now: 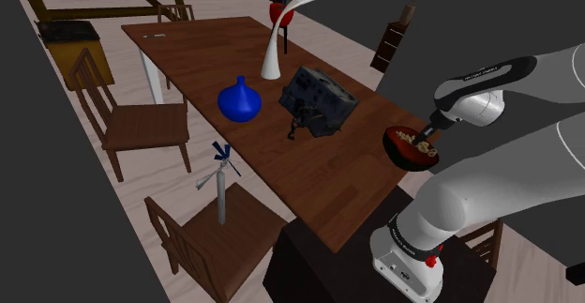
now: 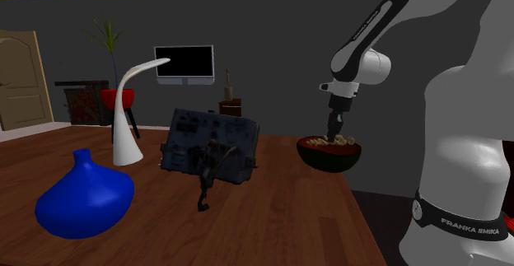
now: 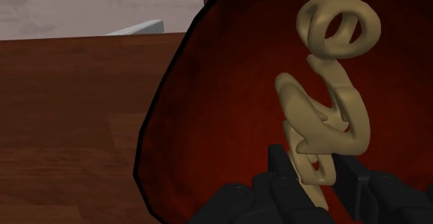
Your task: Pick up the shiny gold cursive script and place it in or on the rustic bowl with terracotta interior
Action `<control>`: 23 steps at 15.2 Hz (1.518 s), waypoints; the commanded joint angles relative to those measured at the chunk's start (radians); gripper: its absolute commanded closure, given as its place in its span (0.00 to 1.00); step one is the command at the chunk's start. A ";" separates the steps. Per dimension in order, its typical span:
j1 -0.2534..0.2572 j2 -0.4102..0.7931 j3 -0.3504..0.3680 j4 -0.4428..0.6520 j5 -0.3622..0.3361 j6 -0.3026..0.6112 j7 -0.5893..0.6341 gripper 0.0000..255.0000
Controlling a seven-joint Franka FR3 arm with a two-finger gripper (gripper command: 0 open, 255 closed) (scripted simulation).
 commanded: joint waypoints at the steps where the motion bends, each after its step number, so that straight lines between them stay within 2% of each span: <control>1: 0.003 0.003 -0.004 -0.001 0.003 0.004 -0.003 1.00; 5: 0.003 0.003 -0.004 -0.001 0.003 0.004 -0.003 1.00; 6: 0.003 0.003 -0.004 -0.001 0.003 0.004 -0.003 0.00; 11: 0.003 0.003 -0.004 -0.001 0.003 0.004 -0.003 0.00; 13: -0.084 -0.081 0.079 0.013 -0.061 -0.091 0.045 0.00; 15: -0.136 -0.148 0.135 0.031 -0.092 -0.175 0.070 0.00; 23: -0.136 -0.148 0.135 0.031 -0.091 -0.174 0.070 0.00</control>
